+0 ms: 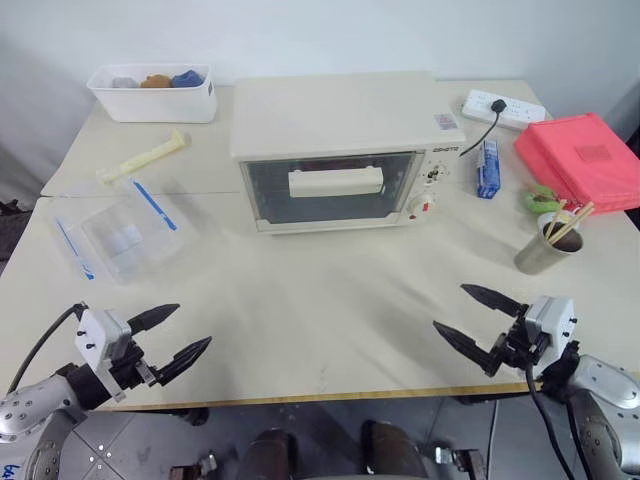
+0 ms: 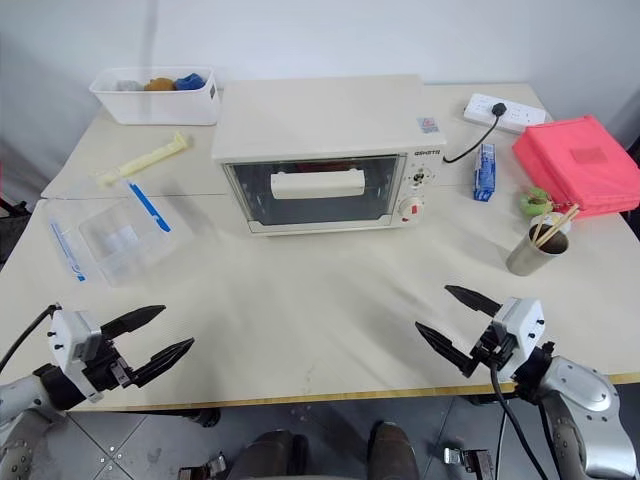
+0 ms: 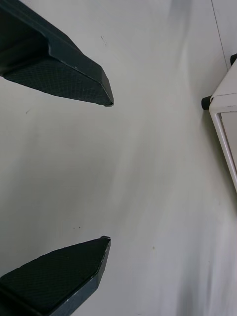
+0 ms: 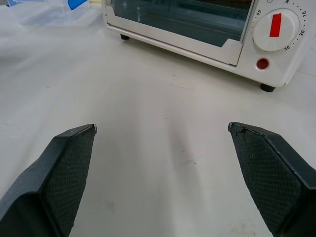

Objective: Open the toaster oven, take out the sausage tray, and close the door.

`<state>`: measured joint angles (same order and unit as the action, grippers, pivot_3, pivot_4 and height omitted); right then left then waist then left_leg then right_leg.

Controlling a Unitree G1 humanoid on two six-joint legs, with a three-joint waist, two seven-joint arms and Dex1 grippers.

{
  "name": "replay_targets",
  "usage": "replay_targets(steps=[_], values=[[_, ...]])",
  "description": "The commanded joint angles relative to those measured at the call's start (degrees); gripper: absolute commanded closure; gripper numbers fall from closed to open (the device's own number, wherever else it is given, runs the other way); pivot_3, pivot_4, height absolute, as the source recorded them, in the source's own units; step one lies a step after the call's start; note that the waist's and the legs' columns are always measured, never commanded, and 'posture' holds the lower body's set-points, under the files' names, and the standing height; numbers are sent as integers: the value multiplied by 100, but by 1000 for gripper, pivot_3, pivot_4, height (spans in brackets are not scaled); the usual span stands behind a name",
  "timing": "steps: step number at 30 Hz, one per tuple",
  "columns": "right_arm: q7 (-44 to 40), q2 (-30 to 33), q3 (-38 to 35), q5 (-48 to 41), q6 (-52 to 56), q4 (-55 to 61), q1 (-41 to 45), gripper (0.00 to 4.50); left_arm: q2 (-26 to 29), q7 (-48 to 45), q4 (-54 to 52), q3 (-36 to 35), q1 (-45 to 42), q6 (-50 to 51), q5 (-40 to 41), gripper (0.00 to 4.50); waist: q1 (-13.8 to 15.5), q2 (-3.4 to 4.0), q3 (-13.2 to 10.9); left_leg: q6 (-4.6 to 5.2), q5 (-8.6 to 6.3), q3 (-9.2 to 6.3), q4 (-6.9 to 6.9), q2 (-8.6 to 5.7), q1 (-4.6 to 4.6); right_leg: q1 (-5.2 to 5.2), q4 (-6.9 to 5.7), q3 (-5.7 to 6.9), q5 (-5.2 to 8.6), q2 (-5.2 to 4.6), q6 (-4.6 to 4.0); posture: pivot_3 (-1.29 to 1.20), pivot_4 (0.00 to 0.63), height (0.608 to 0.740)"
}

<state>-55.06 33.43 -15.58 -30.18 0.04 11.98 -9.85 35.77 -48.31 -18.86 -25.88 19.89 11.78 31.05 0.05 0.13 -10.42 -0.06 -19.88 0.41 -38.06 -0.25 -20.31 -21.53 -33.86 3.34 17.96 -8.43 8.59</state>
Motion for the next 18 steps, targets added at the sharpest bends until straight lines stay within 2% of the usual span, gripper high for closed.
replay_targets(steps=[1,4,6,10,12,15,18], values=[[117,-51,56,-193,184,213,296,0,-59,87,-64,-135,-172,54,257,21,0,0,0,0,0,0,0,0,0,0,0,0,0,0,0,0,150,740],[339,-4,231,-592,872,451,1022,0,-15,-42,-68,-406,-512,751,1380,21,-22,-1,-4,0,0,1,-12,2,1,-1,-13,-2,-2,-1,2,0,150,740],[507,0,309,-895,1388,490,1489,0,14,-78,-105,-504,-692,946,1754,21,-39,0,-5,-5,3,-1,-14,8,6,-2,-19,-3,-7,0,-4,0,150,740],[539,76,516,-1222,2198,395,2221,0,143,-87,-191,-367,-919,1103,1757,21,-7,0,-5,-14,7,-16,-8,13,6,-3,-19,11,-8,3,-8,0,150,740],[679,-11,713,-1208,2550,108,2935,0,163,-57,-270,-179,-1145,1169,1755,21,-11,3,-7,-13,6,-17,-8,11,-2,-5,-21,20,-8,3,-8,0,150,740],[919,-235,946,-970,2733,-453,3799,0,108,33,-324,3,-1383,1252,1748,21,-19,3,-7,-6,8,-13,-14,4,-12,-5,-22,28,-11,-3,-5,0,150,740],[895,-461,1084,-811,2686,-808,4274,0,58,80,-343,70,-1446,1300,1746,21,-28,2,-6,-4,8,-6,-10,5,-12,-7,-20,43,-13,-3,-1,0,150,740]])
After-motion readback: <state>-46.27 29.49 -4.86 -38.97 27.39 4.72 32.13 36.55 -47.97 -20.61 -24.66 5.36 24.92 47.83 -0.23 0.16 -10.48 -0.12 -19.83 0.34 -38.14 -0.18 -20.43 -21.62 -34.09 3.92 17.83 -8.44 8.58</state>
